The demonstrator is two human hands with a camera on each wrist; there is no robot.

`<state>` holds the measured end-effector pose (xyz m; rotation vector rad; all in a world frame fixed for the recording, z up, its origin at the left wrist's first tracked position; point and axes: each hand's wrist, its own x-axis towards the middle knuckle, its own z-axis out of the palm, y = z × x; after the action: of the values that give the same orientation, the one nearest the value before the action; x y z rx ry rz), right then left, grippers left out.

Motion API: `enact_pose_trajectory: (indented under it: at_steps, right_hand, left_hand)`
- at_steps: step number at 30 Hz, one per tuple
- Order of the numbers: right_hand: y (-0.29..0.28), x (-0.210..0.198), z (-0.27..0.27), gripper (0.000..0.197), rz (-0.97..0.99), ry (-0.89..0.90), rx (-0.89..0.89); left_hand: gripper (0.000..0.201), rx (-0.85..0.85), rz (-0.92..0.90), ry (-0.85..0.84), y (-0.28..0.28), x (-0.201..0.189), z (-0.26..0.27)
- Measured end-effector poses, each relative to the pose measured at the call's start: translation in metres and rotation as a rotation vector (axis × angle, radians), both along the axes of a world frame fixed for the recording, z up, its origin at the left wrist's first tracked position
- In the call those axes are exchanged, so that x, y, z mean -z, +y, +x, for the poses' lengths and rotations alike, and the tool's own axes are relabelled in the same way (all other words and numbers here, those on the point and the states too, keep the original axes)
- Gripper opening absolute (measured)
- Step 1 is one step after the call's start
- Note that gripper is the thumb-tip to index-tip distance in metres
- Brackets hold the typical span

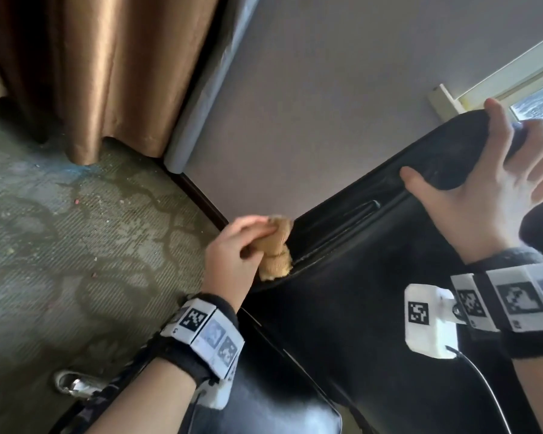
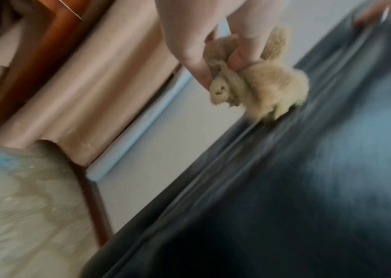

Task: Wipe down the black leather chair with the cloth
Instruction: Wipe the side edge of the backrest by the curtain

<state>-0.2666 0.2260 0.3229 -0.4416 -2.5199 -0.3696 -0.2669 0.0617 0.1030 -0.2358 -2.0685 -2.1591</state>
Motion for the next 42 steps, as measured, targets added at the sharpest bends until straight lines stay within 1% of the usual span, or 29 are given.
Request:
enact_pose_trajectory:
  at_steps: [2, 4, 5, 7, 8, 11, 15, 17, 22, 24, 26, 29, 30, 32, 36, 39, 40, 42]
  right_hand:
    - [0.002, 0.001, 0.0, 0.093, -0.003, -0.004, 0.0]
    - [0.003, 0.002, -0.001, 0.093, -0.002, -0.009, 0.0]
    - [0.003, 0.001, -0.001, 0.093, -0.005, -0.005, 0.001]
    - [0.004, 0.001, -0.002, 0.092, -0.017, 0.006, 0.0]
    - [0.005, 0.002, -0.001, 0.092, -0.018, 0.008, -0.001]
    - [0.006, 0.003, -0.002, 0.091, -0.02, 0.025, -0.007]
    - [0.009, 0.004, -0.004, 0.091, -0.06, 0.042, -0.019]
    - [0.011, 0.003, -0.004, 0.091, -0.08, 0.036, -0.026]
    - [0.007, 0.002, -0.003, 0.091, -0.068, 0.028, -0.006]
    - [0.006, 0.001, -0.003, 0.092, -0.071, 0.028, -0.009]
    - [0.009, 0.001, -0.003, 0.092, -0.085, 0.033, -0.017]
    - [0.013, 0.002, -0.003, 0.092, -0.091, 0.027, -0.017]
    - [0.014, 0.002, -0.004, 0.092, -0.088, 0.03, -0.015]
    - [0.015, 0.003, -0.005, 0.092, -0.078, 0.032, -0.019]
    - [0.019, 0.003, -0.005, 0.091, -0.068, 0.029, -0.015]
    - [0.018, 0.002, -0.004, 0.091, -0.089, 0.028, -0.024]
    - [0.019, 0.002, -0.004, 0.091, -0.092, 0.03, -0.026]
    - [0.019, 0.002, -0.004, 0.092, -0.094, 0.029, -0.035]
  left_hand:
    - [0.04, -0.065, 0.07, 0.078, 0.001, -0.028, -0.008]
    - [0.037, -0.007, 0.082, 0.174, 0.011, -0.043, -0.007]
    - [0.036, 0.041, 0.033, 0.216, 0.019, -0.045, -0.001]
    - [0.037, 0.101, -0.095, 0.263, 0.033, -0.038, 0.017]
    - [0.038, 0.113, -0.122, 0.256, 0.038, -0.033, 0.025]
    - [0.036, 0.129, -0.098, 0.249, 0.039, -0.023, 0.038]
    - [0.027, 0.104, -0.159, 0.377, 0.039, -0.013, 0.029]
    - [0.024, 0.091, -0.175, 0.408, 0.039, -0.001, 0.03]
    - [0.019, 0.074, -0.253, 0.396, 0.019, 0.043, 0.043]
    - [0.02, 0.089, -0.281, 0.396, 0.011, 0.048, 0.04]
    - [0.021, 0.064, -0.26, 0.402, 0.003, 0.038, 0.035]
    - [0.025, 0.016, -0.16, 0.417, 0.004, 0.002, 0.027]
    - [0.025, 0.029, -0.147, 0.45, 0.008, -0.007, 0.026]
    - [0.026, 0.086, -0.179, 0.505, 0.019, -0.012, 0.029]
    - [0.022, 0.098, -0.202, 0.483, 0.033, 0.004, 0.033]
    - [0.02, 0.088, -0.21, 0.488, 0.031, 0.013, 0.036]
    - [0.021, 0.088, -0.228, 0.464, 0.028, 0.023, 0.038]
    - [0.03, 0.087, -0.264, 0.368, 0.014, 0.051, 0.05]
